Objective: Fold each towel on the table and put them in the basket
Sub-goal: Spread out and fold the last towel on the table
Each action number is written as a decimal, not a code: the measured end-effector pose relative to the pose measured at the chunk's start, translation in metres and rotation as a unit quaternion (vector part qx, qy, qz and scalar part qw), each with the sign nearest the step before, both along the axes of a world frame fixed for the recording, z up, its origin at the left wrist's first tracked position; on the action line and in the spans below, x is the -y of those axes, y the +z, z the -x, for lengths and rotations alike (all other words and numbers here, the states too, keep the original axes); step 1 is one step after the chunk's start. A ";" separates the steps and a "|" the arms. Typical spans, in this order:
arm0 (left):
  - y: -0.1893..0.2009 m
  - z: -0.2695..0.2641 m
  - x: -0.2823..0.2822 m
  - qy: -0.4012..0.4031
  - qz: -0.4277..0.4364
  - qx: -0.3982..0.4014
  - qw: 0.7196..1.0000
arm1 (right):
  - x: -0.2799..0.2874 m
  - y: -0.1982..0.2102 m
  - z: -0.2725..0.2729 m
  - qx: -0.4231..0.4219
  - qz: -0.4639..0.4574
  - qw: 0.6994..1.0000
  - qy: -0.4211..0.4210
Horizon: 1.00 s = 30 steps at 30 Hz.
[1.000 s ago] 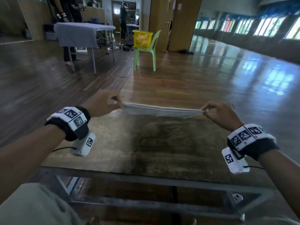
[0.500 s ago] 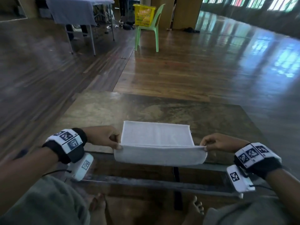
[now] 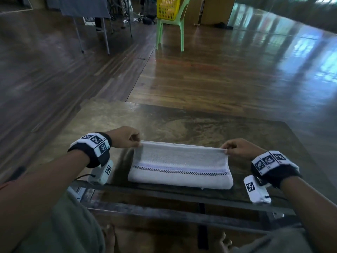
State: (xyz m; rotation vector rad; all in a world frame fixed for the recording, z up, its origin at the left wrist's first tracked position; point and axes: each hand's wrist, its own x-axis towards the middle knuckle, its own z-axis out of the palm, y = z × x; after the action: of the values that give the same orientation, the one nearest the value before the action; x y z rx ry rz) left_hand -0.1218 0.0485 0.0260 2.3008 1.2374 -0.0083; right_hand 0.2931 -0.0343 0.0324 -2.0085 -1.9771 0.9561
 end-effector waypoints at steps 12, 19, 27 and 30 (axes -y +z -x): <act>-0.027 -0.018 -0.024 0.024 -0.038 -0.051 0.998 | -0.033 -0.031 -0.002 0.076 -0.023 0.996 -0.051; -0.026 -0.014 -0.029 0.026 -0.032 -0.026 0.999 | -0.038 -0.023 0.002 0.044 -0.024 0.998 -0.041; -0.035 -0.007 -0.034 0.058 -0.008 -0.019 0.998 | -0.043 -0.031 0.007 0.077 0.011 0.997 -0.026; -0.036 -0.009 -0.036 0.059 -0.014 -0.027 0.998 | -0.042 -0.031 0.009 0.107 0.020 0.994 0.000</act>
State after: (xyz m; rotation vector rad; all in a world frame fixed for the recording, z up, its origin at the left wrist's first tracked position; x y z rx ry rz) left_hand -0.1132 0.0843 -0.0103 2.2617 1.4068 -0.0123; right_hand 0.2843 0.0076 0.0013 -2.2161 -2.0768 0.8170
